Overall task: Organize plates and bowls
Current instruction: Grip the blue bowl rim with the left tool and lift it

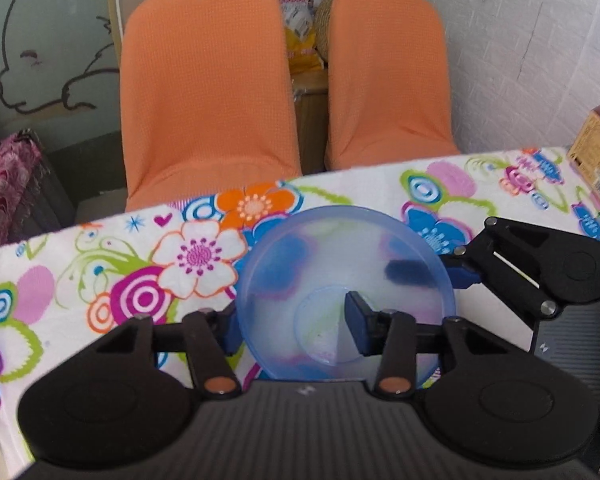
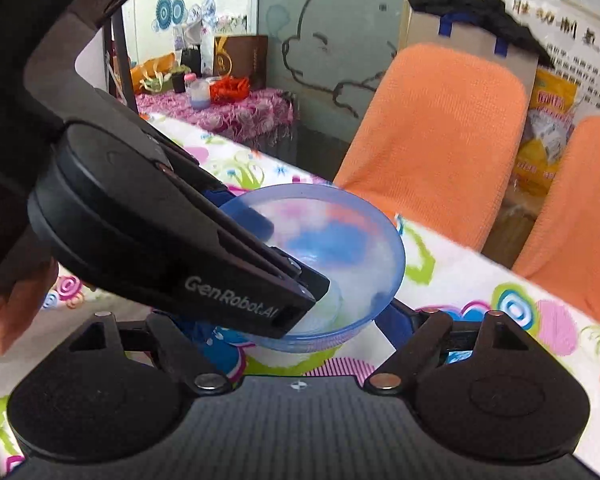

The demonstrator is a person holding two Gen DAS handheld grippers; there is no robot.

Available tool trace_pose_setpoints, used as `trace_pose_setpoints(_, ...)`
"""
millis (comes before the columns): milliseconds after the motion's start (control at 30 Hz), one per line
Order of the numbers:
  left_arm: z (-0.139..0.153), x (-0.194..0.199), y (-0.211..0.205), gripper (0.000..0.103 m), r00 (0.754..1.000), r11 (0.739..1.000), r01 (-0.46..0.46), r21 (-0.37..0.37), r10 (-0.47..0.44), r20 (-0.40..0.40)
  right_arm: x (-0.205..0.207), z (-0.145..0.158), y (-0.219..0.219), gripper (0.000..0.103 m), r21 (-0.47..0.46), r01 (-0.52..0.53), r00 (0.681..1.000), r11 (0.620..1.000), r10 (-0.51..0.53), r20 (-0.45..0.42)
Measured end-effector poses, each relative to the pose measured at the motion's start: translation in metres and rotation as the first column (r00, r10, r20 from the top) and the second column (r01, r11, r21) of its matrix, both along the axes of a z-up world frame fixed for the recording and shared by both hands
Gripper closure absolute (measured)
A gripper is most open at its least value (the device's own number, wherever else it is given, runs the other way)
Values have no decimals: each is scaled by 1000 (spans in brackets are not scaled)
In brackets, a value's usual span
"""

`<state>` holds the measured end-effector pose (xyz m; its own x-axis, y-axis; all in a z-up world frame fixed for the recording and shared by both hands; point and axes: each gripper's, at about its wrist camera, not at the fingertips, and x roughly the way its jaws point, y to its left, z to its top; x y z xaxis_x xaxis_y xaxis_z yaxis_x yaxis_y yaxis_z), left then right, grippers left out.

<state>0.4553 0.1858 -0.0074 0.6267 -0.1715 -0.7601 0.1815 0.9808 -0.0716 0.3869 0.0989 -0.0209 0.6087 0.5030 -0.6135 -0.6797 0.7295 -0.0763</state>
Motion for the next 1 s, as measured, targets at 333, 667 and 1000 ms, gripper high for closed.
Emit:
trace_pose_setpoints(333,77,-81,-44,56,994,996,54,-66,-48,97,-95,69,-46,32,-6,29,993,1000,-28,119)
trace_pose_setpoints(667,75,-190,-134,53,976,977,201,-76,-192,107,-195,66,-102,31,-46,138,985,989,-132,106)
trace_pose_setpoints(1000,53,-249,-193,49,948,949,312,-44,-309,73,-237,43,-140,31,-26,225,973,974,-223,58)
